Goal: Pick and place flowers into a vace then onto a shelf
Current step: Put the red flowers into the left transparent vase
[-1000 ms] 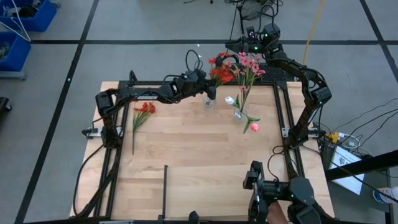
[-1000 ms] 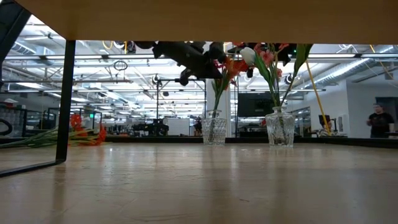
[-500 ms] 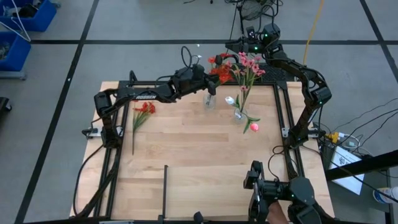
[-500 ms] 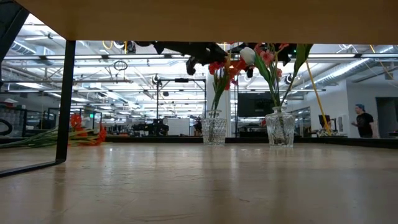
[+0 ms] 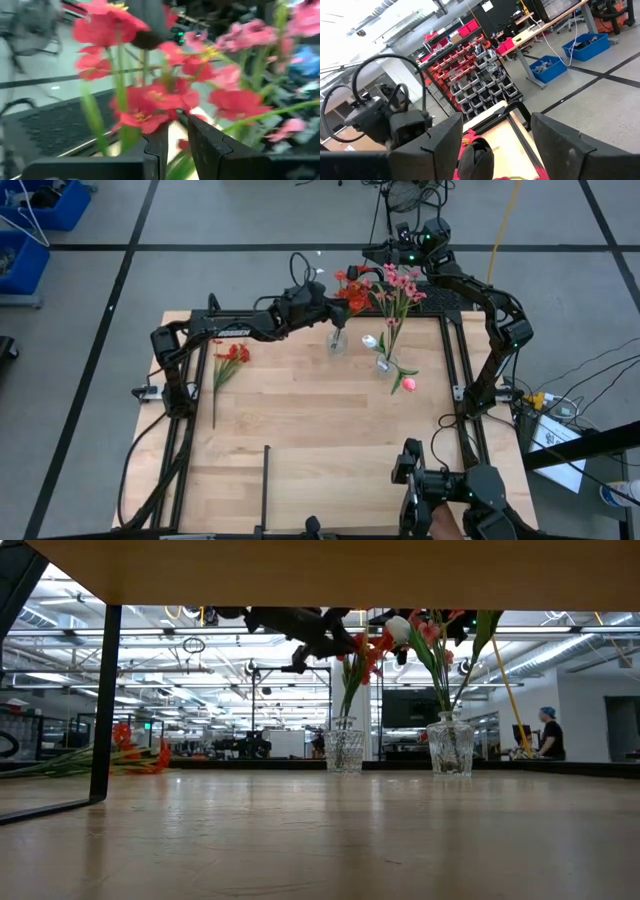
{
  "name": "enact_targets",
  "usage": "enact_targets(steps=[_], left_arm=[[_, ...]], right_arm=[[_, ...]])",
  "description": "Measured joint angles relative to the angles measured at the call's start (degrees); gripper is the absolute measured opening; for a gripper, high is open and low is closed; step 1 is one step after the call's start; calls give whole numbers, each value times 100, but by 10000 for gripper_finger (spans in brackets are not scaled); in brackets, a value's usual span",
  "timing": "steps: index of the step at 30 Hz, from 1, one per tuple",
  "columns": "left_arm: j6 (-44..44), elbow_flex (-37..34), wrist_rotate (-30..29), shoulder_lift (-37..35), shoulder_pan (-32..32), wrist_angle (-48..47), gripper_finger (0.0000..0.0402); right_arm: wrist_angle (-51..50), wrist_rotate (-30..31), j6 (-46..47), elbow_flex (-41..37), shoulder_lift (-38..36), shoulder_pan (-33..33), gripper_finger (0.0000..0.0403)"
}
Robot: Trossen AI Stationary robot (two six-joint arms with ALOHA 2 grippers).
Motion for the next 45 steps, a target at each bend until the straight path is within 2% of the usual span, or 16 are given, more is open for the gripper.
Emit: enact_targets(steps=[3,8,11,13,19,24,28,31,35,40,45], left_arm=[[-50,-11,313,-195,11,184,65],[-5,-4,925,-679,133,162,53],[-141,-5,1182,-1029,234,-441,57],[-237,-4,1252,-1376,308,-1242,62],[-601,-2,517,-2366,553,-3725,90],[-1003,4,-241,-2955,706,-5776,141],[-1498,4,-576,-3086,827,-7311,200],[-1894,0,-598,-3006,919,-8580,243],[-2008,-9,-507,-2724,918,-9572,284],[-2040,-192,9,-2449,864,-10092,293],[-2248,-983,474,-2426,741,-10000,271]], right_arm=[[23,-17,99,0,1,-2,226],[537,-497,408,0,-5,15,226],[826,-454,645,0,-5,28,226],[1034,-457,850,0,-5,28,226],[1431,-457,1283,0,-5,28,226],[1434,-435,1225,0,-3,28,226],[1434,-423,1174,0,-3,28,226],[1438,-408,1066,0,-3,28,226],[1434,-244,1024,0,-3,28,226],[1432,-136,986,0,-3,28,226],[1434,-149,1067,0,-3,34,226]])
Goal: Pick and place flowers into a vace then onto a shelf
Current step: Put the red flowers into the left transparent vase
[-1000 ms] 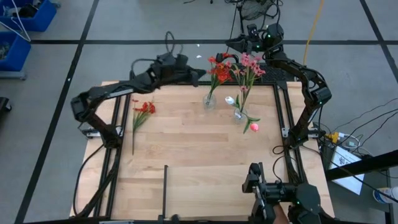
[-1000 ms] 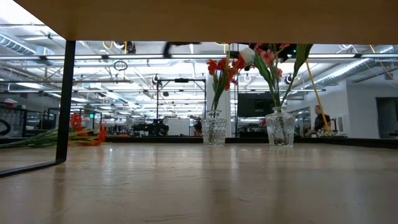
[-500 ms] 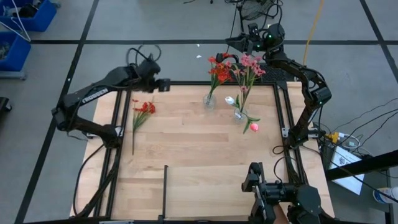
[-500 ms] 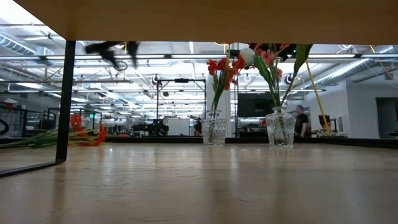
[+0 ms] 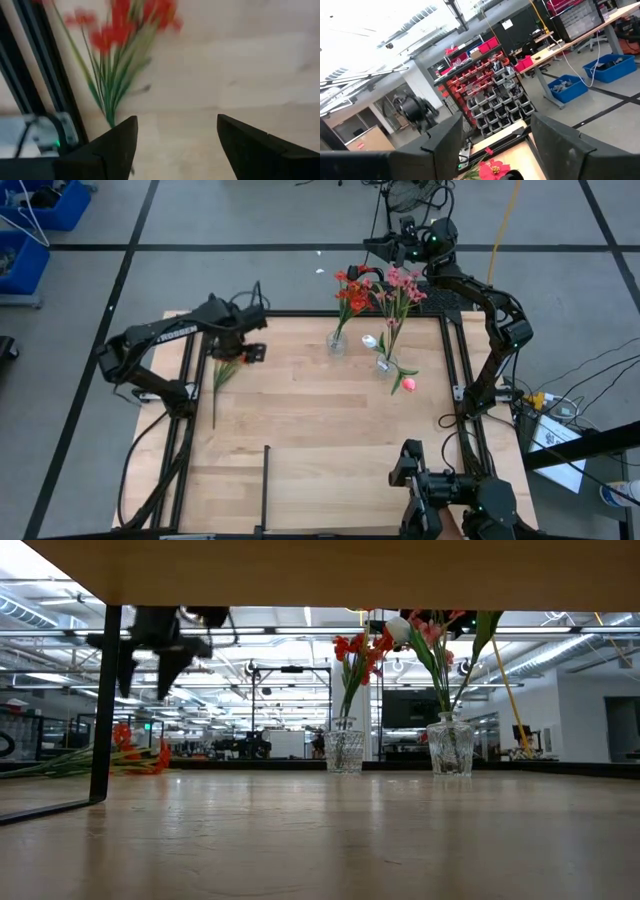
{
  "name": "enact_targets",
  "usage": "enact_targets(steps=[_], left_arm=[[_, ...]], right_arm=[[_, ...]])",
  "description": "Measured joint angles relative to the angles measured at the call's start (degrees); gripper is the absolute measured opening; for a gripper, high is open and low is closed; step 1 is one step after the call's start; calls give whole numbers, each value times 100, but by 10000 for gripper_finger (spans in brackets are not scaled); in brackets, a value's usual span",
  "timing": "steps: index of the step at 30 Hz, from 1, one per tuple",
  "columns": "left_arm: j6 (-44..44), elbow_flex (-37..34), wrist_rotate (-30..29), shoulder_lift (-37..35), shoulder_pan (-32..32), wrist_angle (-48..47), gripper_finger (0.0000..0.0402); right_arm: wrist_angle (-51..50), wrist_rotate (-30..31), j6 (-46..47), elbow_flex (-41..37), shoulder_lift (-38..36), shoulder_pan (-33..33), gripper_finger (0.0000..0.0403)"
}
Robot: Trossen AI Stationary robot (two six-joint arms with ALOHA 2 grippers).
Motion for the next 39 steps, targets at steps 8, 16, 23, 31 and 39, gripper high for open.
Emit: enact_targets(steps=[8,16,23,31,39], left_arm=[[-570,-1266,312,-279,-268,438,231],[-990,-1576,-25,-394,-698,265,219],[-1095,-2055,-59,-400,-672,337,218],[-1058,-2545,-215,-398,-549,885,218],[-874,-2912,-249,-395,-298,1307,218]], right_arm=[[1,-6,2,0,0,5,226],[0,-8,4,0,2,5,226],[-2,-6,4,0,2,8,226],[-49,-4,-4,0,2,8,226],[-109,-6,4,0,4,88,226]])
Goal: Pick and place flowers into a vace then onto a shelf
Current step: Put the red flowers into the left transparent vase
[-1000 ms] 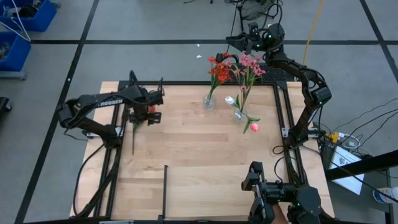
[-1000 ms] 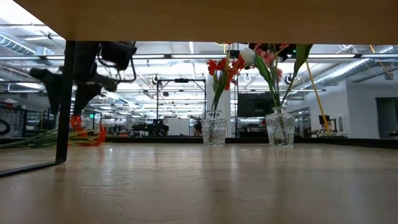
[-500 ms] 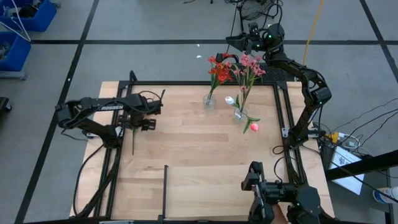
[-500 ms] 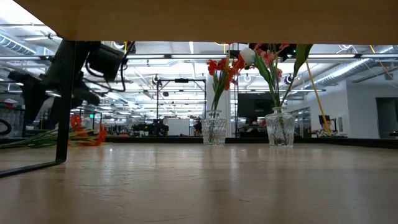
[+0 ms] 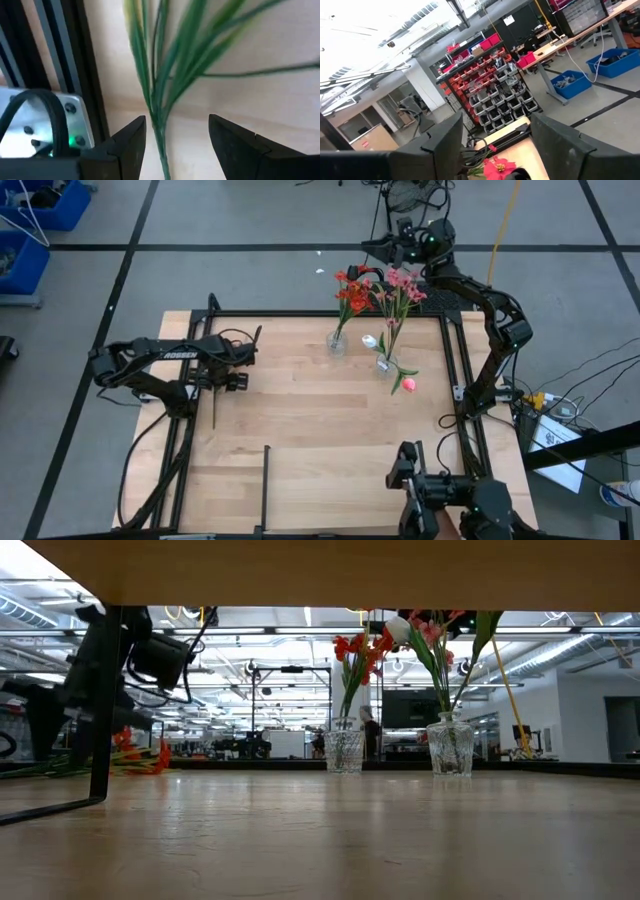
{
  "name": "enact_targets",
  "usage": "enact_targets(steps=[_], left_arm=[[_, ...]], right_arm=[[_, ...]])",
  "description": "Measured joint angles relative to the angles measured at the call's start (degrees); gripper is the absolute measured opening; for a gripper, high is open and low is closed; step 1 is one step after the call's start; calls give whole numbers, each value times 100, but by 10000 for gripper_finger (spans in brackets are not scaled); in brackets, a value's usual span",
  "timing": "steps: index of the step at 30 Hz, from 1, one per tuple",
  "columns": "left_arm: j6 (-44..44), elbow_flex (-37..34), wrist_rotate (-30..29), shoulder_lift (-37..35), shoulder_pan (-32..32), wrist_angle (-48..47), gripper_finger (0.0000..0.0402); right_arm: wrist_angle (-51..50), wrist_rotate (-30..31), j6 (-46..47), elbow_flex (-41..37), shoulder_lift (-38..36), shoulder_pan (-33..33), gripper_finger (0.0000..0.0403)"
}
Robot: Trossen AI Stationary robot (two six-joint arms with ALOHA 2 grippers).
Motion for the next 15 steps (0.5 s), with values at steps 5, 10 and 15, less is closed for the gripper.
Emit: enact_targets(steps=[5,10,15], left_arm=[[150,-266,131,-6,149,525,218],[172,-398,231,-18,188,749,209],[557,-326,252,-9,184,971,132]], right_arm=[[-9,8,-31,0,0,106,226],[-6,0,-42,0,0,160,226],[-2,7,-5,0,0,154,226]])
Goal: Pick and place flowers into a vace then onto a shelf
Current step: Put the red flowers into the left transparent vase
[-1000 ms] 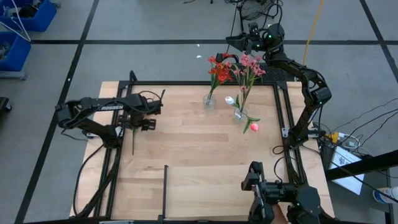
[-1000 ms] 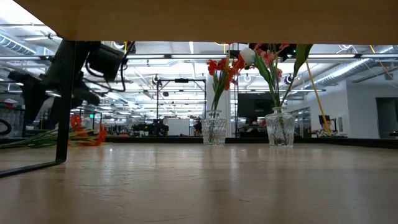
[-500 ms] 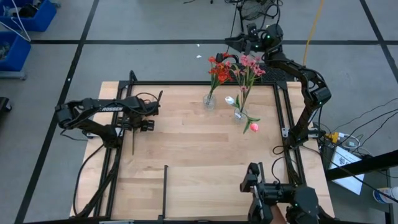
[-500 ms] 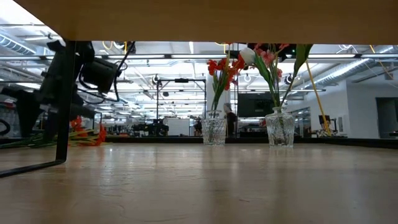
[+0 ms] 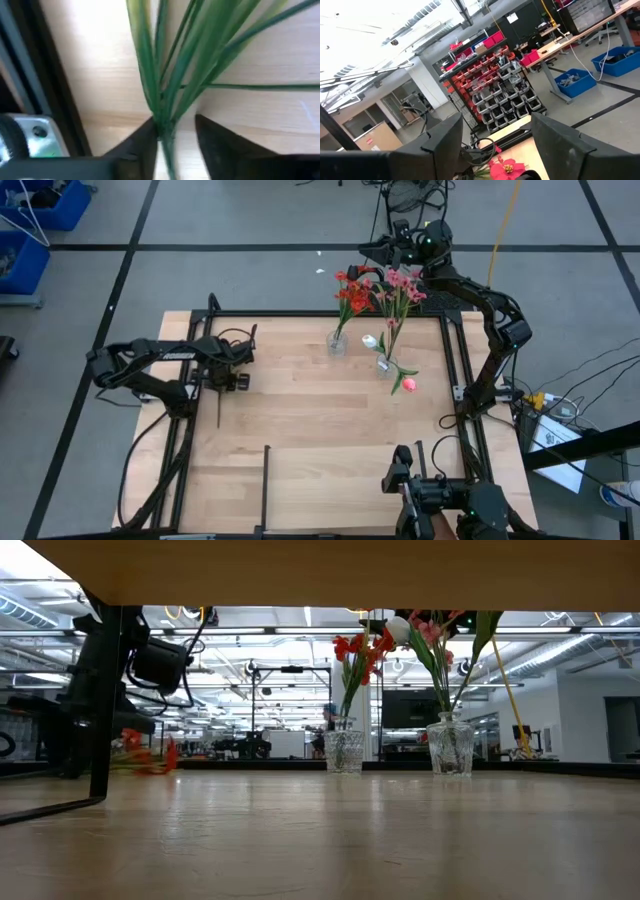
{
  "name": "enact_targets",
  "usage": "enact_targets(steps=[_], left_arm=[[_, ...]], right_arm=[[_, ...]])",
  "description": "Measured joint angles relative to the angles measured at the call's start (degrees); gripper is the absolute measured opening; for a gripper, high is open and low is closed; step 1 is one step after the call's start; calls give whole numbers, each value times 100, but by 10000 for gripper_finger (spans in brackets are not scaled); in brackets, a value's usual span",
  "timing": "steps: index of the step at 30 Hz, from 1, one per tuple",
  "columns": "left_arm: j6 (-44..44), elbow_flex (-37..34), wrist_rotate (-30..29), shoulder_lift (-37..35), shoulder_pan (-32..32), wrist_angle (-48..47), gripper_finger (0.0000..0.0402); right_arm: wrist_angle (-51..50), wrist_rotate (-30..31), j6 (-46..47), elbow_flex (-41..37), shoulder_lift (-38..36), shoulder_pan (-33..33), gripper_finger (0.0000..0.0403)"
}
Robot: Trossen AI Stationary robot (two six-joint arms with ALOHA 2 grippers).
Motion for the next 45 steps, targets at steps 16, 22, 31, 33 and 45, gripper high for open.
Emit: enact_targets(steps=[16,22,31,33,45], left_arm=[[533,764,-578,-322,-17,963,12],[1185,1360,-1061,-629,37,1657,21],[2520,2166,-1256,-772,153,3543,21],[2849,2173,-1309,-768,153,4368,26],[3777,2137,-1301,37,195,7385,18]], right_arm=[[400,-4,305,2,-155,142,226],[357,17,308,2,-165,138,226],[323,42,669,2,-166,167,226],[330,44,673,2,-166,201,226],[332,35,755,2,-166,448,226]])
